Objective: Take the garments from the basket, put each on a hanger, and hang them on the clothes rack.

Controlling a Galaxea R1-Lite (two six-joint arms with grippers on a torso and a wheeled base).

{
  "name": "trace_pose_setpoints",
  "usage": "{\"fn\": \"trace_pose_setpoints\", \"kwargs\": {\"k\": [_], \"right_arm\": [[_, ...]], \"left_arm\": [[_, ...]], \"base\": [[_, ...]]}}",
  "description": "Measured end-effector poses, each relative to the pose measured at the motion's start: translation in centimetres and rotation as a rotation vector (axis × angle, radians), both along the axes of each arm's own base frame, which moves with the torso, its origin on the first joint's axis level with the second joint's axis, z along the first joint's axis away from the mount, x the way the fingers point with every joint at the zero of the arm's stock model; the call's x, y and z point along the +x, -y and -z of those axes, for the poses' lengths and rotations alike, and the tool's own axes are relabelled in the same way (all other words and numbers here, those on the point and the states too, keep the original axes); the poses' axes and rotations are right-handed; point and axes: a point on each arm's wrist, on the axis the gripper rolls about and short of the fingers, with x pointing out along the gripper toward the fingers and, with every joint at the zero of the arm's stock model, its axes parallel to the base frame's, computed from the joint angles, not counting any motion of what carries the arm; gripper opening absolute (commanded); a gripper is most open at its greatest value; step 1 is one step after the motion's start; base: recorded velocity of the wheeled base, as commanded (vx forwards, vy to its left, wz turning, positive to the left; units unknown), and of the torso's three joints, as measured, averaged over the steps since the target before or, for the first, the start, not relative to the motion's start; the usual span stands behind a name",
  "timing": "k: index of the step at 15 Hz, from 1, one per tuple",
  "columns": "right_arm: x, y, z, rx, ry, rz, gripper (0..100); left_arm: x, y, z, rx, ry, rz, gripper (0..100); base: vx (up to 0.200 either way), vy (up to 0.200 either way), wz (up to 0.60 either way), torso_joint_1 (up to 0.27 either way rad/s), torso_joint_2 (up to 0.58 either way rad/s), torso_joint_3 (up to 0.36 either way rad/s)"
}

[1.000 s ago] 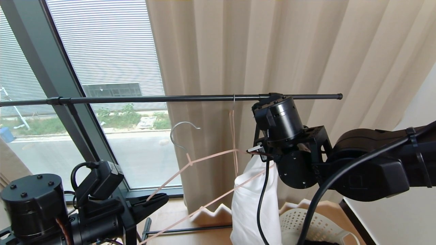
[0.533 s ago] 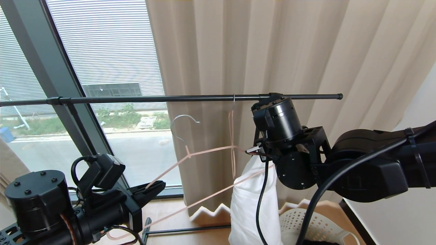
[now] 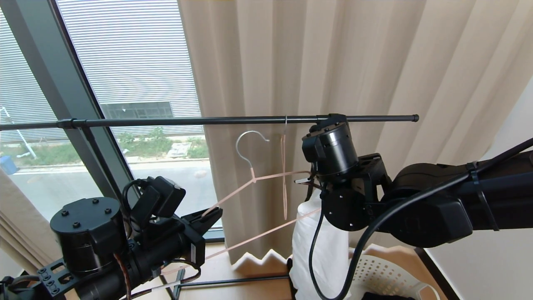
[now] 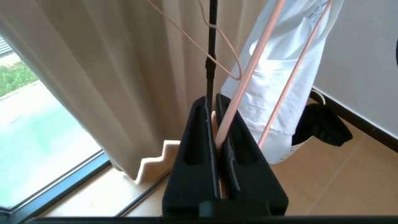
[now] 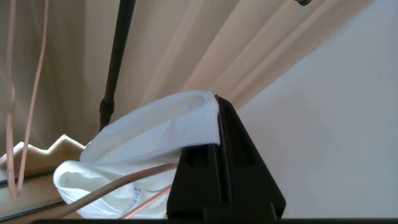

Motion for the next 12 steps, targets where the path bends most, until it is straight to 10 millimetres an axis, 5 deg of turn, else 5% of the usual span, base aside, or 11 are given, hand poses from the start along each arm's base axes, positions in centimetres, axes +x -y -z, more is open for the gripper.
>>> {"fn": "trace_pose_setpoints", "kwargs": {"k": [12], "right_arm": [[1.6,0.7,0.1,0.007,0.036,0.074,0]], "left_arm": [[1.4,0.9,0.4,-0.004,0.086,-0.225,0]], "base": [[0.000,0.000,0.00,0.000,0.00,0.000]]}}
